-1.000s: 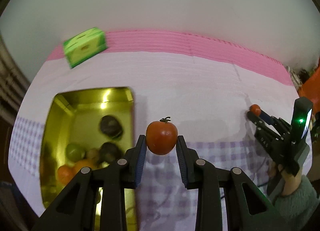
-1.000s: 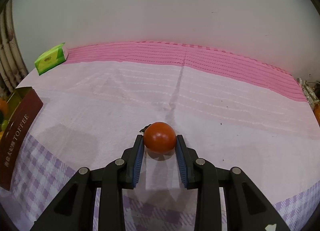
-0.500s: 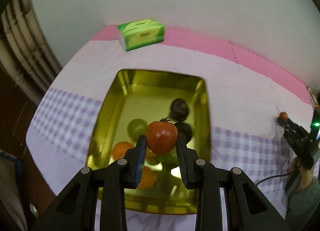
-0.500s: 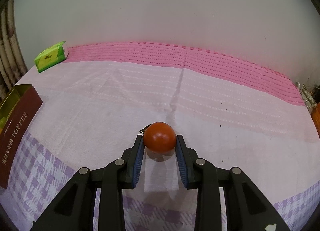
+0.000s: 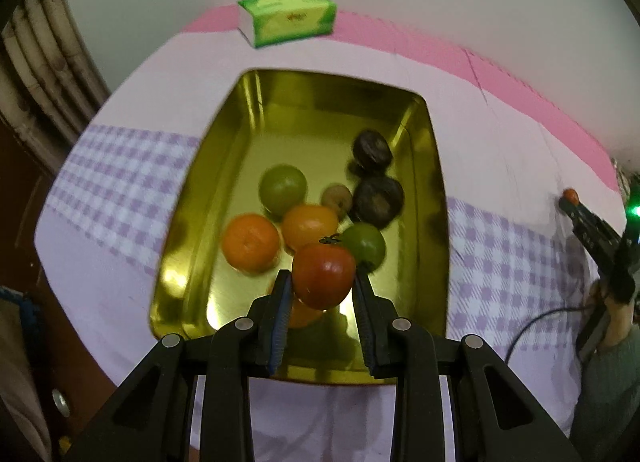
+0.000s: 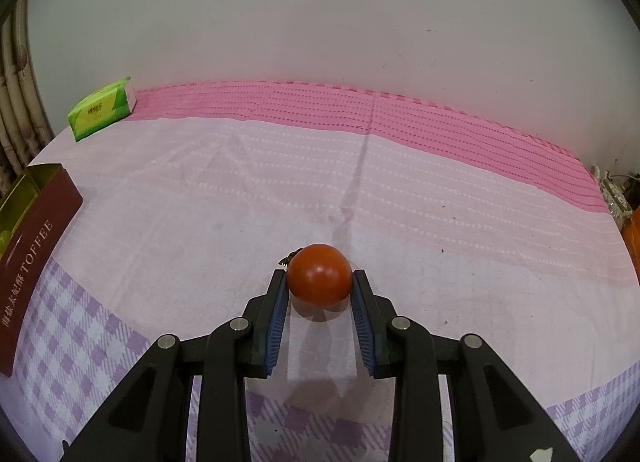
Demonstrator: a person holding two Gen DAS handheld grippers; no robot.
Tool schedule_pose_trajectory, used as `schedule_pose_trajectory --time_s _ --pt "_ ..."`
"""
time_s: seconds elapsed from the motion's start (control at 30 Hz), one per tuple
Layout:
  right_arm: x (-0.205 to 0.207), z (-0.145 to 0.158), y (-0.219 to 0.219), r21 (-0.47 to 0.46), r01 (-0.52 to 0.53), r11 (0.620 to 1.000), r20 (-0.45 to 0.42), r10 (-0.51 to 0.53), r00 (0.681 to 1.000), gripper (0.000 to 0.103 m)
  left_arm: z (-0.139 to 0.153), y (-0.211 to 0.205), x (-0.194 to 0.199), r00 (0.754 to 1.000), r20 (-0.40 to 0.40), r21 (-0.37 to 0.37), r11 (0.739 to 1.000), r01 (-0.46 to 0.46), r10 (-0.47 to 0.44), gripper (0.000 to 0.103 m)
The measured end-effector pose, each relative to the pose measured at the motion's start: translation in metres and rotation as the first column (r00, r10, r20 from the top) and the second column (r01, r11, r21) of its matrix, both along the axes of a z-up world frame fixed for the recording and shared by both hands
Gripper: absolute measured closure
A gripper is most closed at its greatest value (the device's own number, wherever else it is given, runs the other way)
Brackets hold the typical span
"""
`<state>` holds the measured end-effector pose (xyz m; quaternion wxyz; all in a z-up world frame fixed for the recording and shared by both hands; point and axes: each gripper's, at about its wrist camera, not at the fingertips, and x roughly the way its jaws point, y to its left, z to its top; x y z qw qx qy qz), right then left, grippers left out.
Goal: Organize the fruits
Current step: 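Carry the red tomato into the gold tin with the left gripper and release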
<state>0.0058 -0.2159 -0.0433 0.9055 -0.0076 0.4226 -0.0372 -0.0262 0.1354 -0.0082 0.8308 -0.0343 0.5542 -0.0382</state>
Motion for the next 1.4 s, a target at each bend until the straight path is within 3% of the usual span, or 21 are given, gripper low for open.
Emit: schedule_pose_trajectory --time_s 0.23,0.63,1.0,1.07,1.17,1.4 --pt "0.000 0.000 0.001 -0.002 -0.001 1.000 0.000 0.001 1.000 0.074 -0.016 -0.016 -0.004 0.998 -0.039 0.029 0.998 0.059 -0.058 0.072" --pt "0.001 0.001 0.002 -0.006 -0.006 1.000 -0.009 0.006 1.000 0.074 -0.019 -0.033 0.002 0.994 -0.039 0.104 0.988 0.110 -0.107 0.071" --pt "0.002 -0.001 0.003 -0.008 -0.007 1.000 -0.021 0.007 1.000 0.074 -0.016 -0.027 0.002 0.994 -0.039 0.062 0.992 0.106 -0.103 0.070" --pt "0.002 -0.001 0.003 -0.010 -0.008 1.000 -0.024 0.008 1.000 0.074 -0.012 -0.024 0.000 0.995 -0.025 0.049 0.994 0.102 -0.101 0.068" --pt "0.001 0.000 0.004 -0.011 -0.012 1.000 -0.022 0.012 1.000 0.074 -0.007 -0.021 -0.002 0.995 -0.011 0.045 0.994 0.102 -0.102 0.054" --pt "-0.001 0.001 0.001 0.006 -0.029 1.000 -0.019 0.029 0.999 0.074 0.008 -0.017 -0.005 0.993 0.044 0.039 0.994 0.104 -0.106 0.051"
